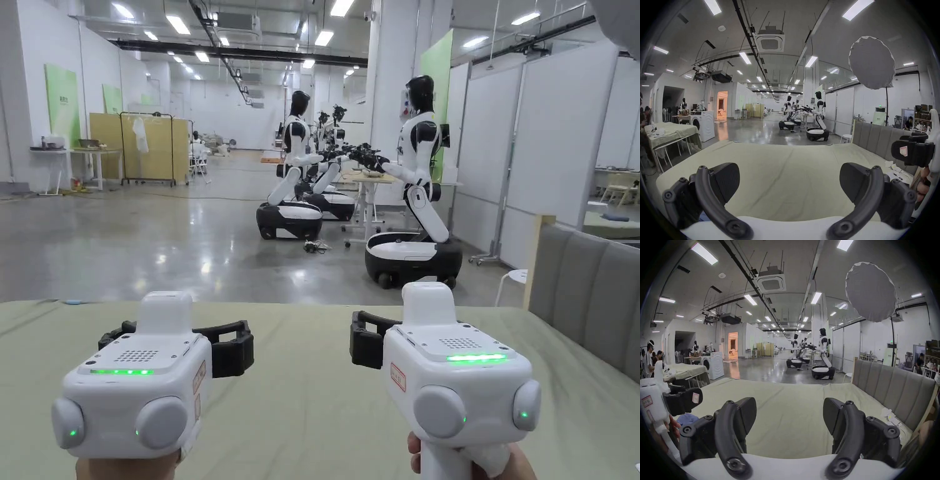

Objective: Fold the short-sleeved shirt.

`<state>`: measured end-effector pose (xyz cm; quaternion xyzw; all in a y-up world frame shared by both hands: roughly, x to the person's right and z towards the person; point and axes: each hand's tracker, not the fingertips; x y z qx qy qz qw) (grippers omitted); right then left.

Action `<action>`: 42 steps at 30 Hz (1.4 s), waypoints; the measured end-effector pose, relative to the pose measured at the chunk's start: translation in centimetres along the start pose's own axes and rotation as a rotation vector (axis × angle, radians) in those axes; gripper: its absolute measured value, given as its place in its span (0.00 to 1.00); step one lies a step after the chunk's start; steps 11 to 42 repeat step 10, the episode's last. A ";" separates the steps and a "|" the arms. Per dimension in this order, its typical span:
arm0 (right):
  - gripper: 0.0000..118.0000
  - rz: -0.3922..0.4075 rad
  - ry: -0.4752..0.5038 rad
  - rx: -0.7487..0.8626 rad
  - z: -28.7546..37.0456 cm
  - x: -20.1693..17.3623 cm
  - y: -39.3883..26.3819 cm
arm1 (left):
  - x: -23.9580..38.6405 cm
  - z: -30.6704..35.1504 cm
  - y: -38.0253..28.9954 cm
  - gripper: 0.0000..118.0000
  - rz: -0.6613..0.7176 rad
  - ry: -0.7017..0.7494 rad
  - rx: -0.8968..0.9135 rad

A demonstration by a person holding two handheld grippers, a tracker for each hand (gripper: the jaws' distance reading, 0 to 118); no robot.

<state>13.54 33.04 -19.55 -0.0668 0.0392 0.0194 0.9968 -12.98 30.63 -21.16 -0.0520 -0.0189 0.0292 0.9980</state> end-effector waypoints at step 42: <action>0.78 0.030 0.015 0.012 0.4 -0.5 -0.3 | 0.0 0.5 0.5 1.00 -0.022 0.003 0.014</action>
